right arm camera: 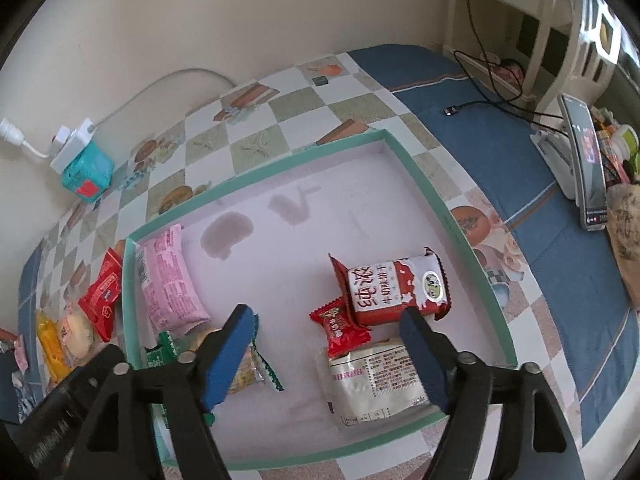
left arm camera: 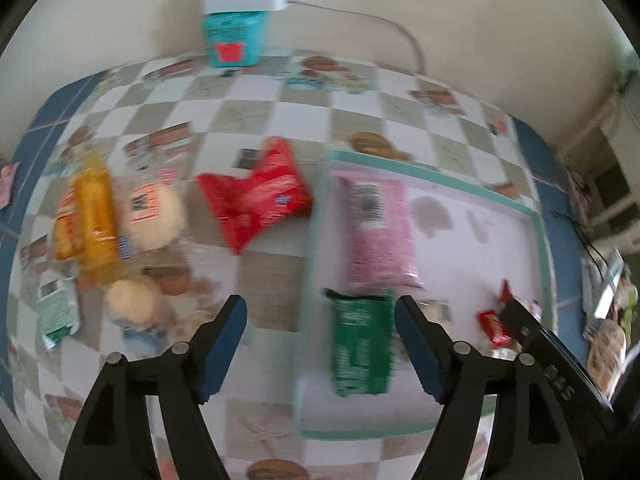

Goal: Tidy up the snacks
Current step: 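Open both tools to drop the candy pack and cookie pack into the tray, then move both tools back over the snack pile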

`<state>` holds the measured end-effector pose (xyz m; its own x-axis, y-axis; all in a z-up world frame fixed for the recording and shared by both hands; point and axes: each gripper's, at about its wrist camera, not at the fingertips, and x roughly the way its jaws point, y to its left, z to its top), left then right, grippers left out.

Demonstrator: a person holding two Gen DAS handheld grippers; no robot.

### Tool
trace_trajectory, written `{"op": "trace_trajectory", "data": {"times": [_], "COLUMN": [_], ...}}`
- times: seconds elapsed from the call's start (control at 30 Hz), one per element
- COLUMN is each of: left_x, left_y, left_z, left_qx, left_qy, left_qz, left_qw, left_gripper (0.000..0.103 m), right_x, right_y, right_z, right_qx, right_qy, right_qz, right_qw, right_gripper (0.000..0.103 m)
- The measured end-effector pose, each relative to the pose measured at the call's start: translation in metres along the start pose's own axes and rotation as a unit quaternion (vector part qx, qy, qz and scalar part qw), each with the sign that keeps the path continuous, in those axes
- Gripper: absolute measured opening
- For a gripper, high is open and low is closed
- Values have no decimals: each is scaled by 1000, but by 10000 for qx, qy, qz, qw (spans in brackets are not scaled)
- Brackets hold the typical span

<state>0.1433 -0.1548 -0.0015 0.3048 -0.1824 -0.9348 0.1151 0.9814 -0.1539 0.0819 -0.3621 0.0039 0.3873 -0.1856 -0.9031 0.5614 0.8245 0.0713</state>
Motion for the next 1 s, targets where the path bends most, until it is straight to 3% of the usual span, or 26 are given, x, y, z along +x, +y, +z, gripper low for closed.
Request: {"op": "trace_trajectory", "data": {"times": [0.23,0.33,0.57,1.0], "left_x": [0,-2,-18,-47], "left_y": [45,69,123,207], "left_z": [5,6,5,-9], "left_qx": [-358,-563,-983,-1843], "left_qy": [-65,-94,-319,-551], "left_qz": [520,699,1225,1557], "left_qw": [9980,9959,9871,9689], "left_gripper": [83,99,99,99], "right_x": [-2,-3,-6,-8], "right_y": [25,42,76,143], "right_z": [-6,-12,-26,-59], "right_qx": [-303,-488,-873,-1627], "right_qy": [-67,-71,-110,59], "right_qz": [52,156,281,646], "right_qw": [9995,9987,9957,9845], "right_gripper": [98,100,103,103]}}
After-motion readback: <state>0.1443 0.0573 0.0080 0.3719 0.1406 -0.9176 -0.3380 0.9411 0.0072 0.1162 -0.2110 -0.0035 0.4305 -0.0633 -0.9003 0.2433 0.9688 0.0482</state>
